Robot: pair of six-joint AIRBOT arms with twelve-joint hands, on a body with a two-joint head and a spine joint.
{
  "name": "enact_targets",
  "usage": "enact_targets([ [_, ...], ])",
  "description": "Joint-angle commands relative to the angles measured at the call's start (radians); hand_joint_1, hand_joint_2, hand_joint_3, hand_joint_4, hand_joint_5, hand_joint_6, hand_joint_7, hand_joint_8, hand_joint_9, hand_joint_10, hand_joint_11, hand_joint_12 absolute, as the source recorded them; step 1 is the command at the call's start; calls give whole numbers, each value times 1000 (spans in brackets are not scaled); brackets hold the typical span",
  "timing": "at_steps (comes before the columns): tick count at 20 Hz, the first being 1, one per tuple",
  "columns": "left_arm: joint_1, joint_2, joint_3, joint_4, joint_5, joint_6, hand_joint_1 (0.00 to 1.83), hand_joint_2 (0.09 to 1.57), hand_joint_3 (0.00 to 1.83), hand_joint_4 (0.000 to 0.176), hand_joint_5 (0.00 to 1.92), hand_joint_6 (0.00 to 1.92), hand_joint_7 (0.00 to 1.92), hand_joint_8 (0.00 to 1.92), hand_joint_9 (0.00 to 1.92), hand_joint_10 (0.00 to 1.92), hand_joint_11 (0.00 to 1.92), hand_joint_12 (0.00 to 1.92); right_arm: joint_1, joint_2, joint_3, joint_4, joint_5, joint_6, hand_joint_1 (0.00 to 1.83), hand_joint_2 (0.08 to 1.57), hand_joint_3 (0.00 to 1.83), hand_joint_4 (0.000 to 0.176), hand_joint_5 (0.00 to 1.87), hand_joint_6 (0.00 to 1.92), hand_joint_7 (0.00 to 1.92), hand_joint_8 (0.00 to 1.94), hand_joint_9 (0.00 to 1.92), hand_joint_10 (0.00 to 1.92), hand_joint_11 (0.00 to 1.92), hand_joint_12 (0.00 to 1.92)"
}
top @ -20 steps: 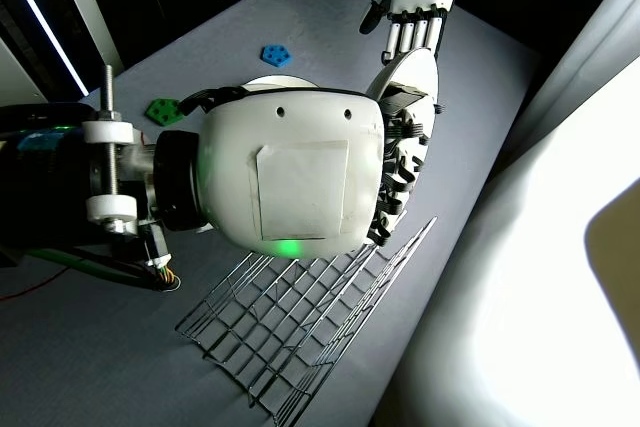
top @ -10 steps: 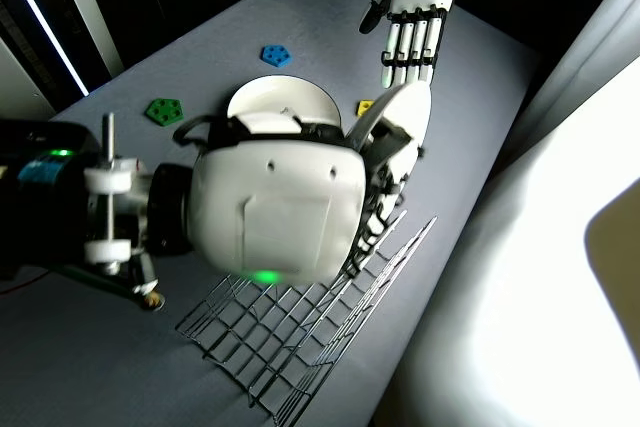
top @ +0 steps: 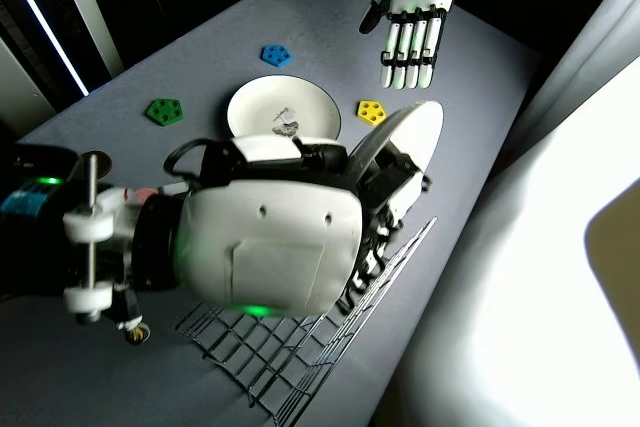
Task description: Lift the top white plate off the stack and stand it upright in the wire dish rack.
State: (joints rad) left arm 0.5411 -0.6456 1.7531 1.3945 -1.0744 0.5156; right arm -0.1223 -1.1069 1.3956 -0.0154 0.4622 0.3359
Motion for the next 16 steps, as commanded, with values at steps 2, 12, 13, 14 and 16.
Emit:
enact_targets([
  [2,-22,6,1,-71,-37,1,24,873,1,0,50,0,62,2,65,2,84,83,10,16,17,21,143,80,1489,1088,0,0,908,1101,1020,714,969,892,937,1402],
  [12,-23,4,1,-70,-41,2,23,872,0,0,47,6,53,6,54,7,89,80,-10,22,31,-11,141,134,1493,1069,0,0,935,1048,1079,624,998,845,978,1346],
  [13,-23,4,1,-70,-41,2,37,871,0,0,42,3,51,4,53,5,85,78,-10,22,33,-11,141,134,1494,1065,0,0,943,1035,1095,595,1011,825,980,1343],
  [14,-23,3,1,-70,-41,2,39,869,0,0,15,0,31,0,42,0,75,72,-10,22,36,-12,141,134,1495,1060,0,0,959,1014,1121,556,1015,808,984,1335],
  [16,-23,3,1,-70,-41,1,45,869,0,0,27,6,39,5,53,5,86,77,-10,22,43,-16,142,134,1496,1053,0,0,972,992,1152,498,1029,786,999,1314],
])
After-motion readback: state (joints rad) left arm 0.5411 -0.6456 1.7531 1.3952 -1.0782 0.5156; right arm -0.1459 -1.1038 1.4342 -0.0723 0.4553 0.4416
